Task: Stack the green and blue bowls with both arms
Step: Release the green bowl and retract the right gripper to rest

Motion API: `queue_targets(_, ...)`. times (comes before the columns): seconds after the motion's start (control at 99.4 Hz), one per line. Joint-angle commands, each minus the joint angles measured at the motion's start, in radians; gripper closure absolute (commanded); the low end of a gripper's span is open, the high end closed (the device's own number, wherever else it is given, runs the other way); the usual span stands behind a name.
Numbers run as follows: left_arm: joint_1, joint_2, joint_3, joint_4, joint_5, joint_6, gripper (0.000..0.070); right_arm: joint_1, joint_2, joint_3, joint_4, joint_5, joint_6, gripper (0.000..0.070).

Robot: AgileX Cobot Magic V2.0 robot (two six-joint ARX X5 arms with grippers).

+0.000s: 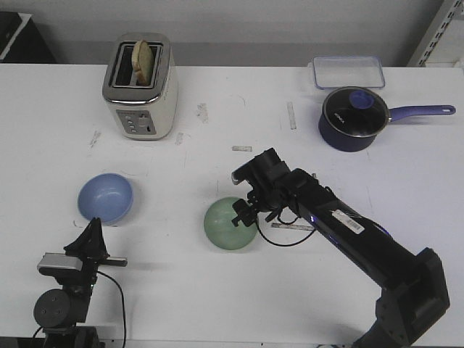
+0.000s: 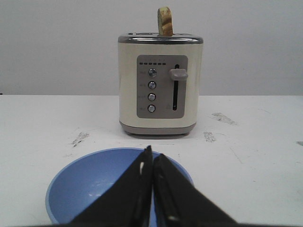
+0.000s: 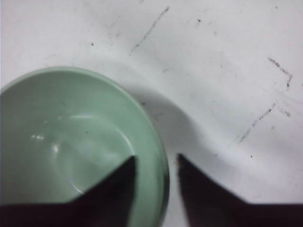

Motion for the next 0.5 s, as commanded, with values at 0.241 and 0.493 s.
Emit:
queue_targets(0.241,0.001,-0.002,-0.021,0.016,0.001,-0.004,0.0698,-0.032,-0.092,0.16,0.011,-0.002,-0.01,0.0298)
queue_targets(0.493,0.001,-0.002,-0.021,0.018,0.001,-0.004,0.0697,-0.156,-0.277,0.177,0.023,0.048,0.019,0.07)
